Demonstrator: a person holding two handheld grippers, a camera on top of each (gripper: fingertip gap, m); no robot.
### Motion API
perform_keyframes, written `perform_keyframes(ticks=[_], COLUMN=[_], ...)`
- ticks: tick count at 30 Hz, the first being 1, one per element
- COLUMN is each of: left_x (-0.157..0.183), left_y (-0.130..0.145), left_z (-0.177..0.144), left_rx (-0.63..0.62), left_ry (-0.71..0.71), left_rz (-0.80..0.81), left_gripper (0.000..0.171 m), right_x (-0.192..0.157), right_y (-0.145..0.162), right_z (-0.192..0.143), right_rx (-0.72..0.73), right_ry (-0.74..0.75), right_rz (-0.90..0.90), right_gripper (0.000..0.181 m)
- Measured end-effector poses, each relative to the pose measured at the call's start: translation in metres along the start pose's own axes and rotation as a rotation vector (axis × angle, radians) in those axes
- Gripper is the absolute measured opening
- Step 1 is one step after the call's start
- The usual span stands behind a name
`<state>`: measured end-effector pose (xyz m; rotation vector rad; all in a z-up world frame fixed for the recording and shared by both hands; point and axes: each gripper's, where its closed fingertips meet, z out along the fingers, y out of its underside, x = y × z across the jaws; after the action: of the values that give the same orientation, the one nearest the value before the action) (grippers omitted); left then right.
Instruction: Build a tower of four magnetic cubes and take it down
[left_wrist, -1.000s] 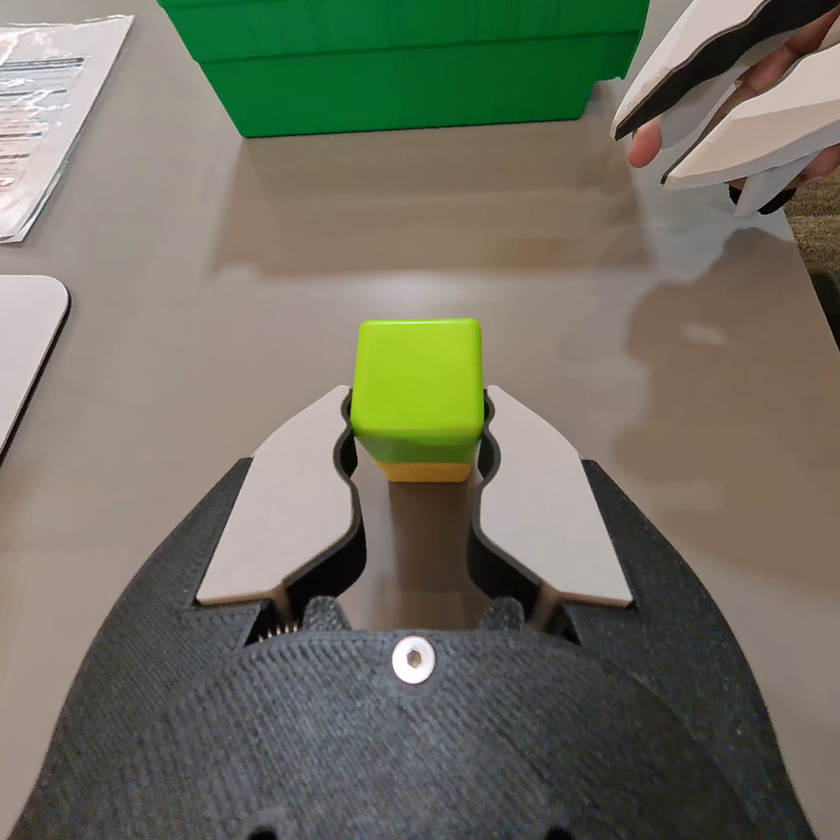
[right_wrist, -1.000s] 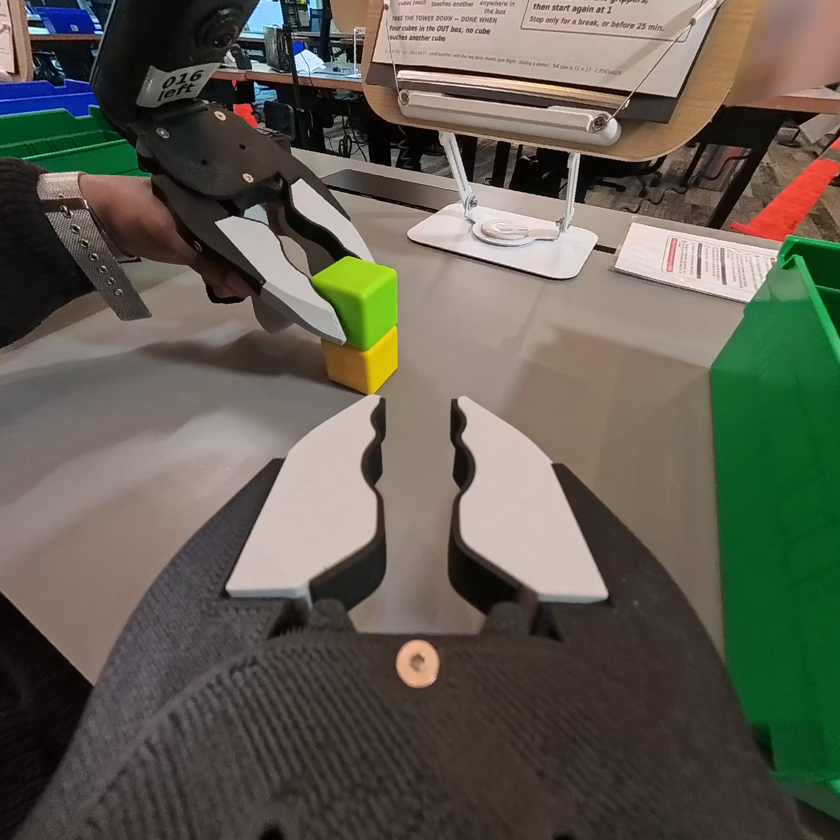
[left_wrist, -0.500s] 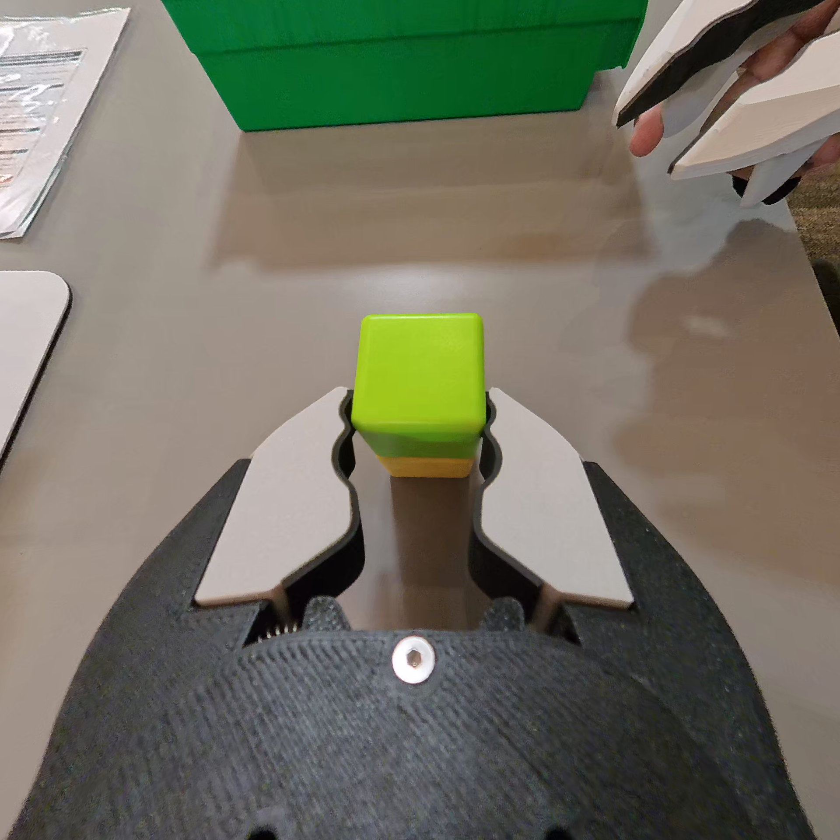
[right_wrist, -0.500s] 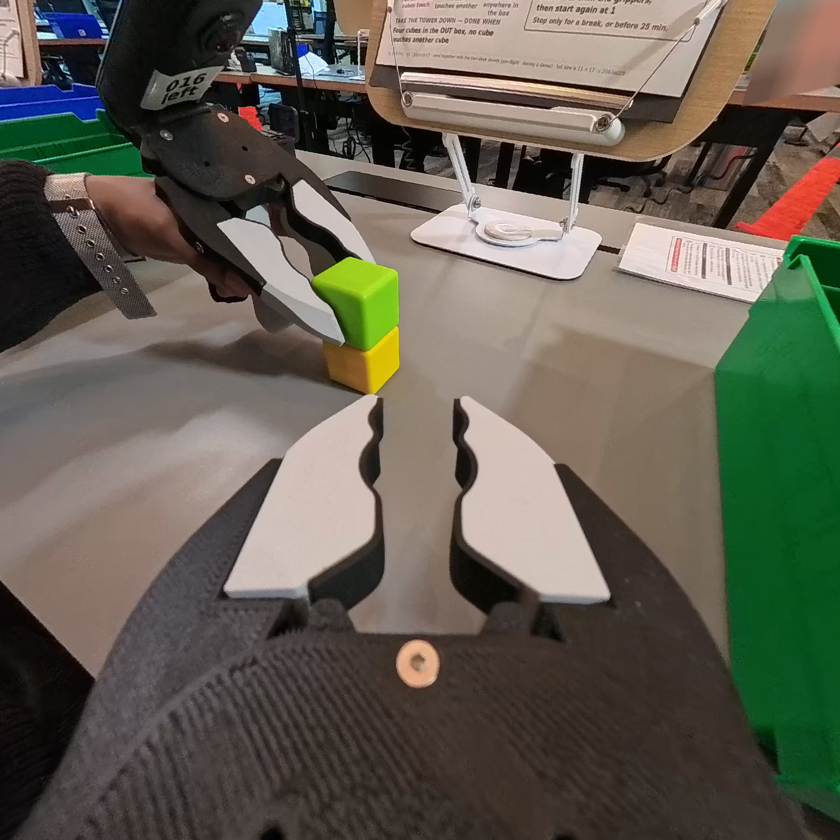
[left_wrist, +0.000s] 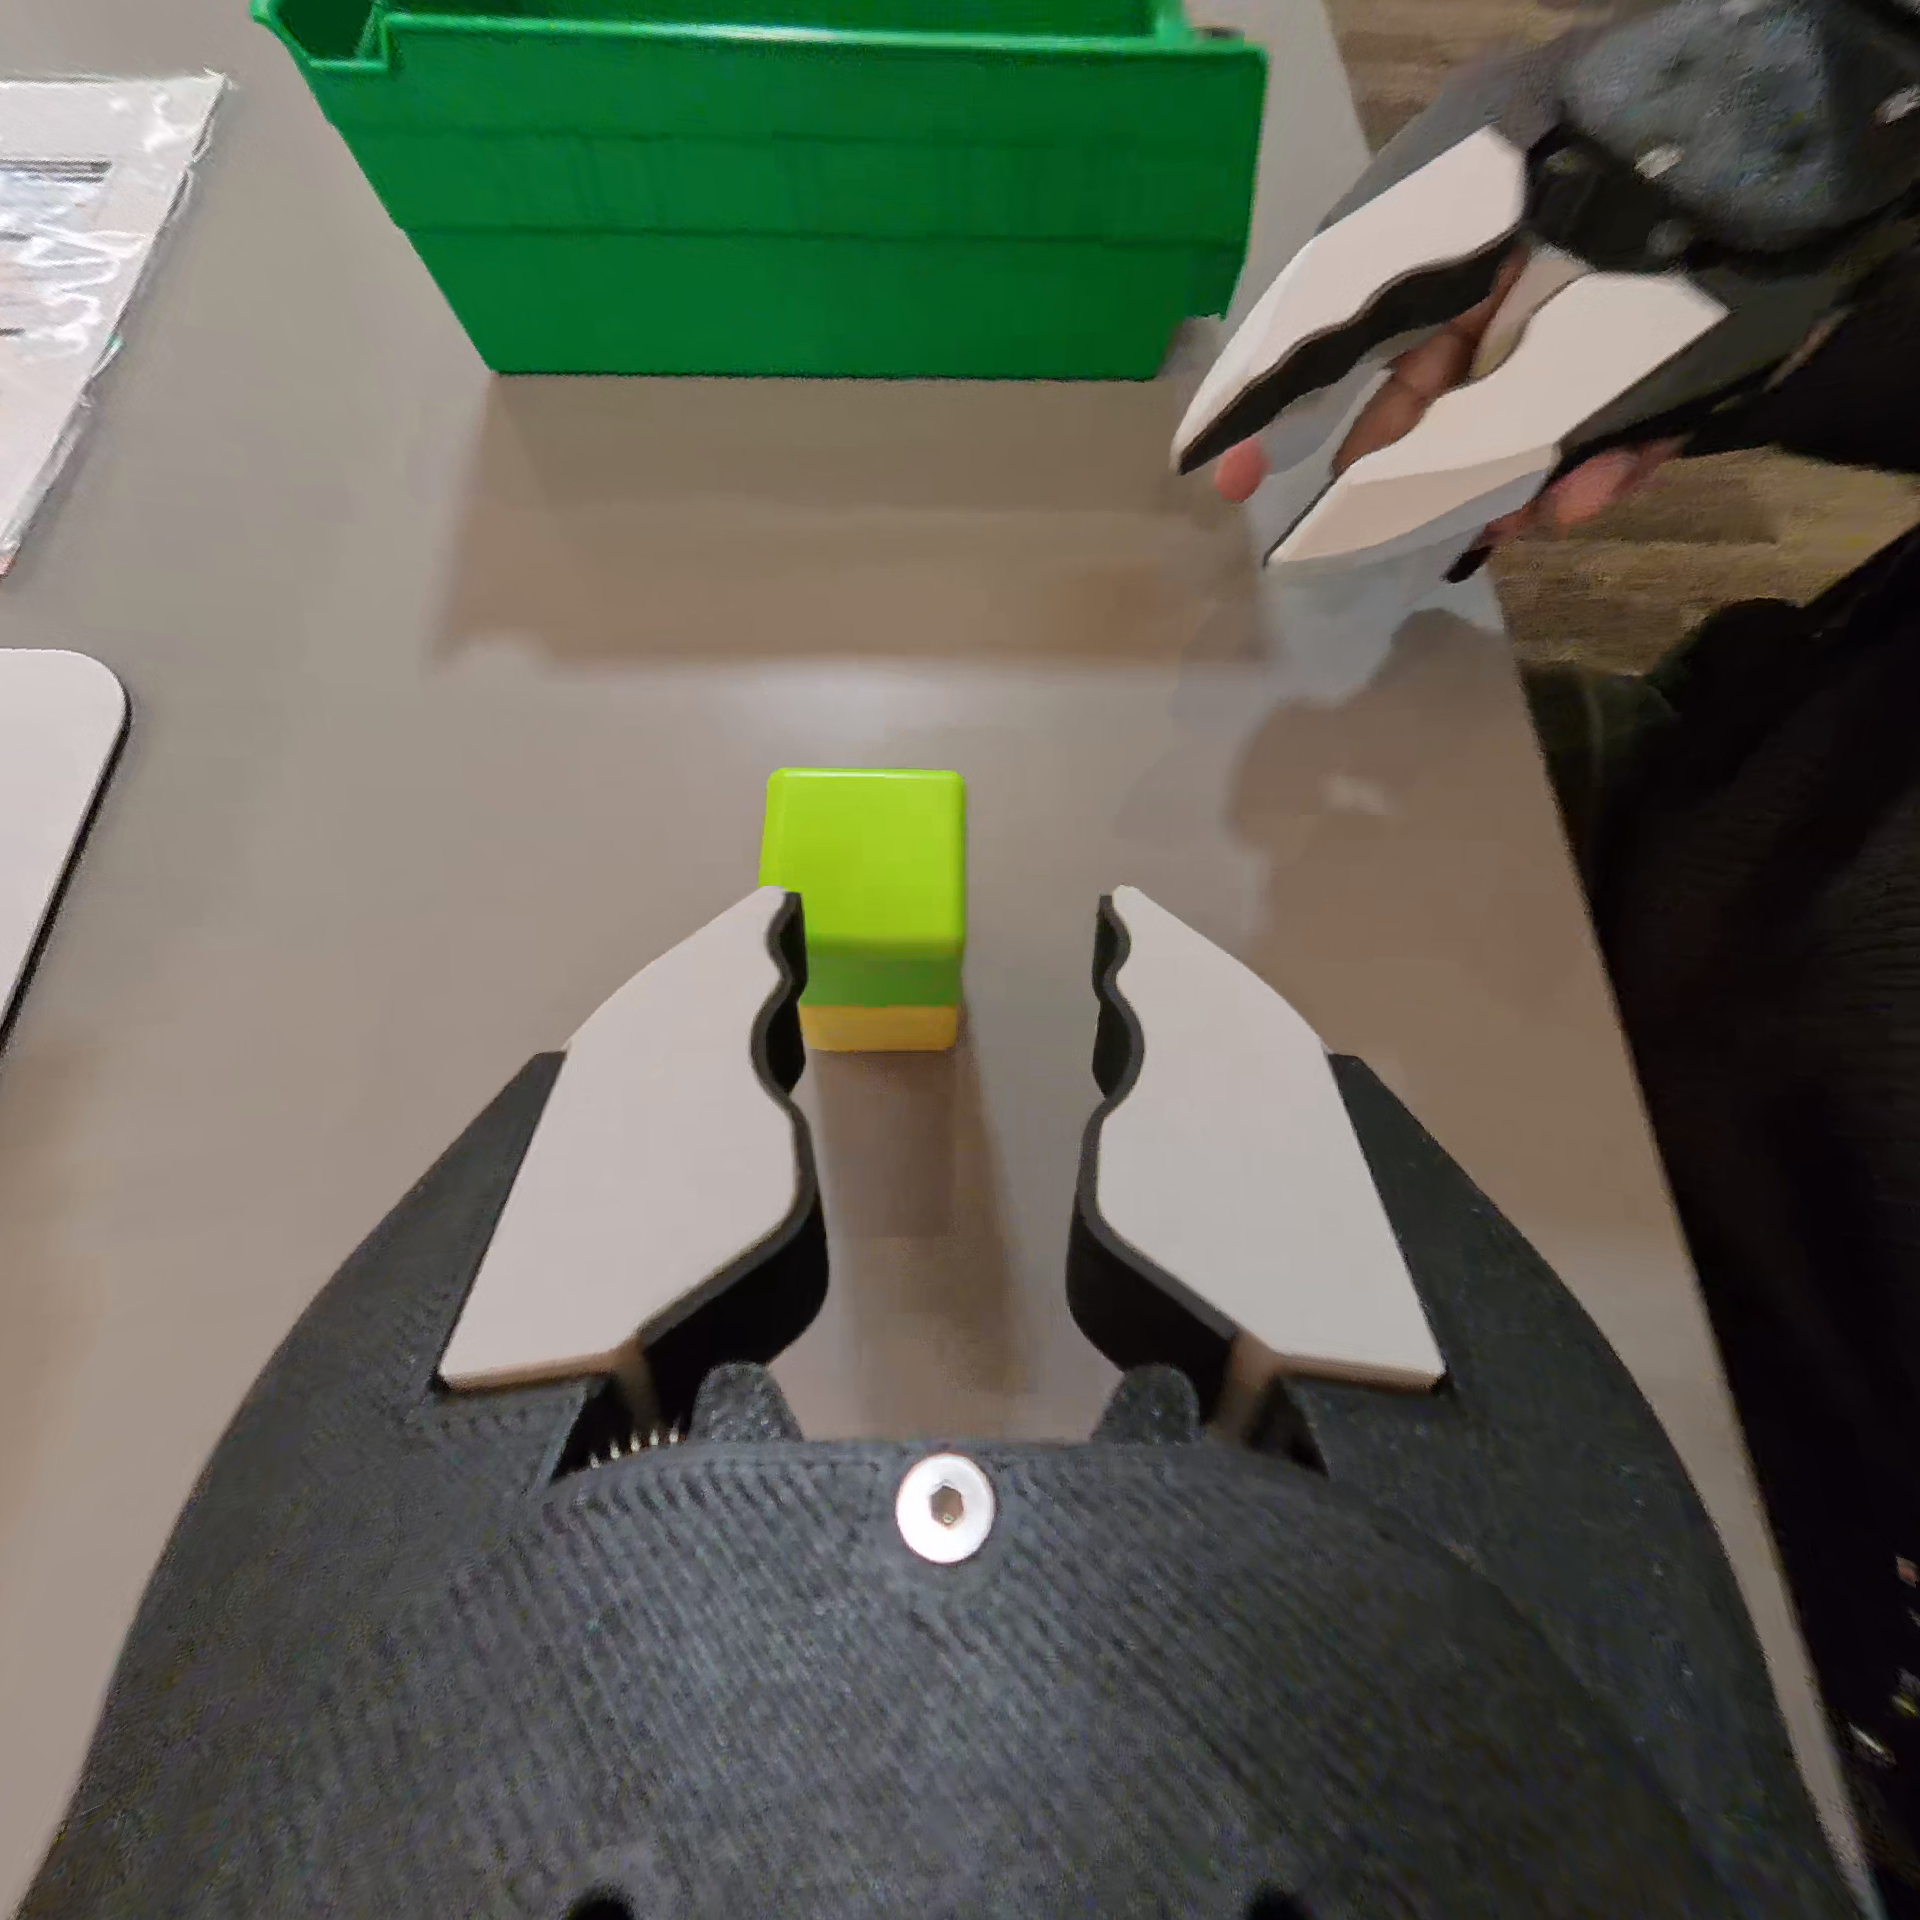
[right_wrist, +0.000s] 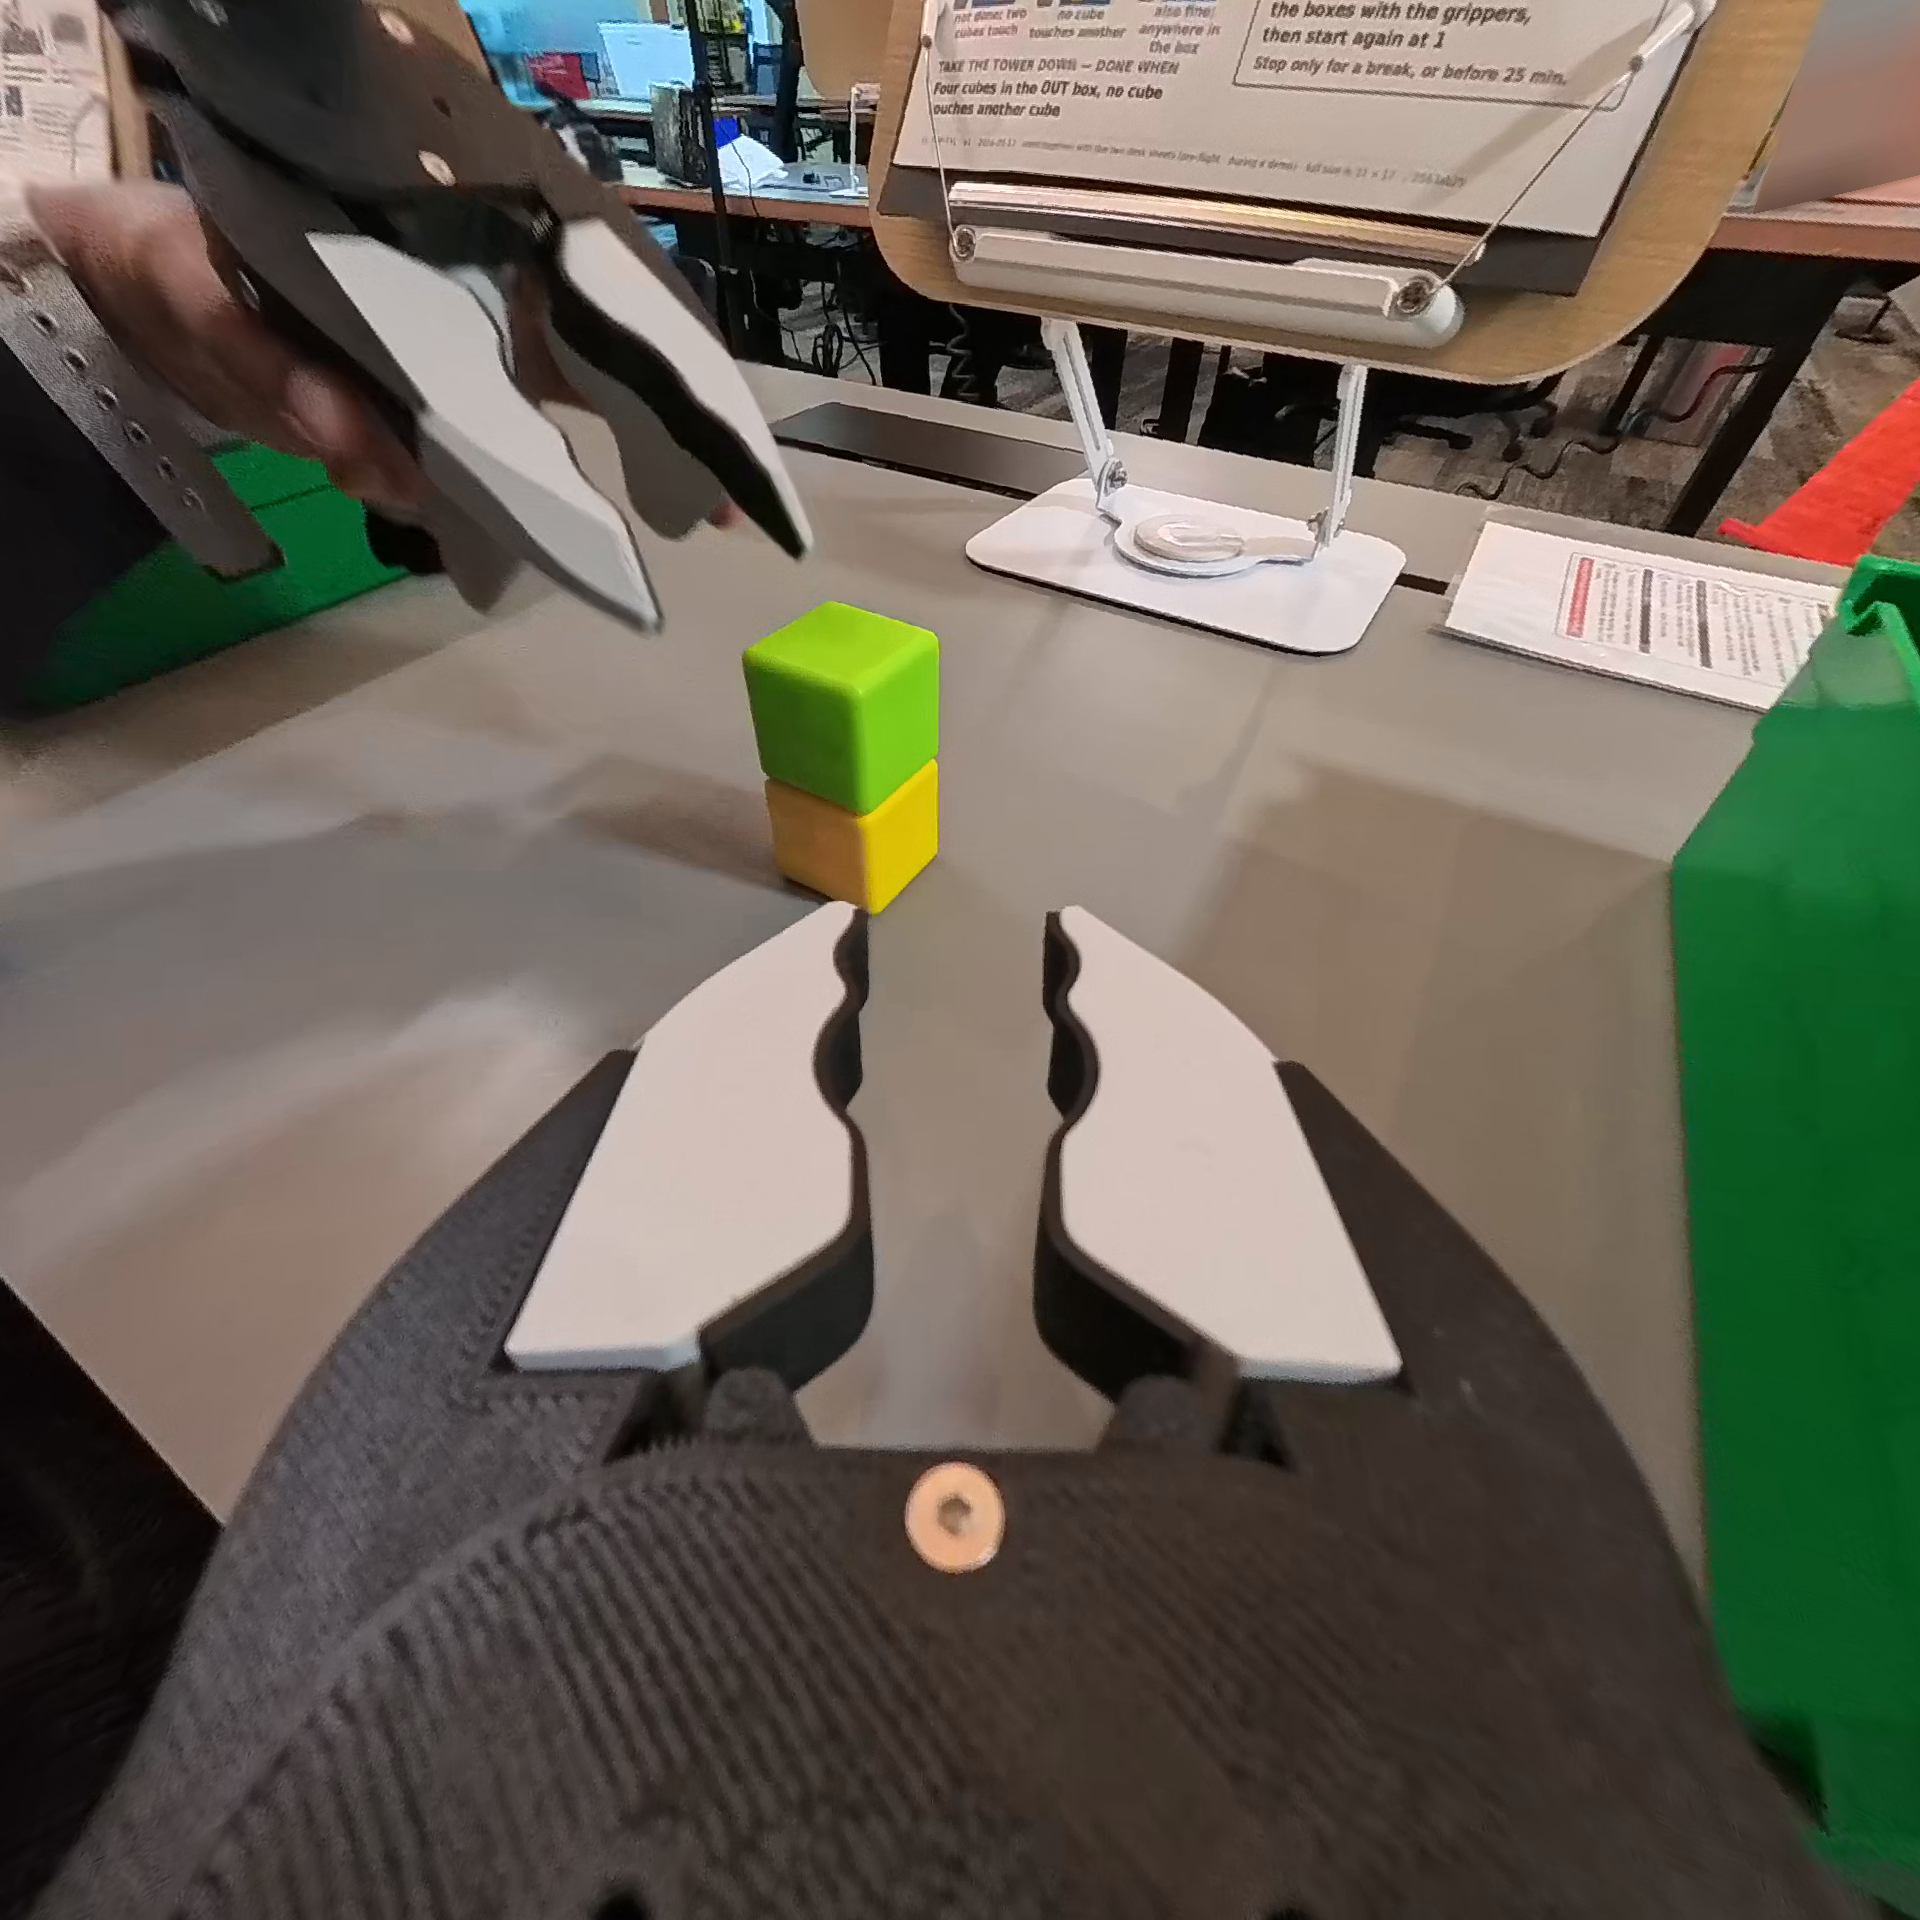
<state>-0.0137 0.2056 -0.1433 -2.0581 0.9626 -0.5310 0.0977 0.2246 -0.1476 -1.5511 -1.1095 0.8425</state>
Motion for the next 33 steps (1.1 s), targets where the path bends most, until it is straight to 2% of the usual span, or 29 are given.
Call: perform_keyframes(ticks=[2,4,6,8,11,14,16,18,21,24,27,29,33], left_x=[-0.003,-0.013,-0.03,-0.06,-0.092,-0.106,-0.109,-0.109,-0.103,-0.089,-0.077,-0.074,-0.07], left_y=[-0.011,-0.028,-0.043,-0.046,-0.014,0.049,0.093,0.119,0.157,0.192,0.227,0.243,0.261], left_z=[-0.022,-0.053,-0.094,-0.147,-0.232,-0.302,-0.332,-0.339,-0.331,-0.31,-0.294,-0.286,-0.267], left_rx=[0.04,0.137,0.239,0.31,0.273,0.176,0.139,0.154,0.126,0.007,-0.17,-0.238,-0.291], left_ry=[-0.025,-0.097,-0.221,-0.446,-0.797,-1.054,-1.159,-1.142,-1.058,-0.941,-0.91,-0.908,-0.857], left_rz=[-0.024,-0.053,-0.1,-0.17,-0.297,-0.532,-0.695,-0.756,-0.885,-1.003,-1.07,-1.1,-1.148], left_gripper=[0.053,0.053,0.063,0.063,0.063,0.064,0.062,0.055,0.055,0.063,0.068,0.069,0.069], right_x=[-0.002,-0.004,-0.006,-0.009,-0.013,-0.017,-0.02,-0.021,-0.016,-0.013,-0.015,-0.017,-0.022], right_y=[-0.001,-0.002,-0.003,-0.004,-0.003,-0.004,-0.004,-0.005,-0.008,-0.011,-0.011,-0.011,-0.011], right_z=[0.001,0.003,0.006,0.01,0.015,0.02,0.024,0.028,0.032,0.036,0.041,0.044,0.048], right_rx=[0.003,0.005,0.006,0.004,-0.006,-0.006,-0.01,-0.011,0.002,0.007,0.002,-0.001,-0.001], right_ry=[-0.008,-0.018,-0.029,-0.042,-0.058,-0.072,-0.082,-0.083,-0.049,-0.048,-0.059,-0.066,-0.081], right_rz=[-0.001,-0.001,-0.003,-0.005,-0.011,-0.021,-0.028,-0.047,-0.096,-0.086,-0.079,-0.092,-0.112], right_gripper=[0.033,0.033,0.033,0.033,0.032,0.032,0.032,0.031,0.03,0.03,0.03,0.03,0.03])
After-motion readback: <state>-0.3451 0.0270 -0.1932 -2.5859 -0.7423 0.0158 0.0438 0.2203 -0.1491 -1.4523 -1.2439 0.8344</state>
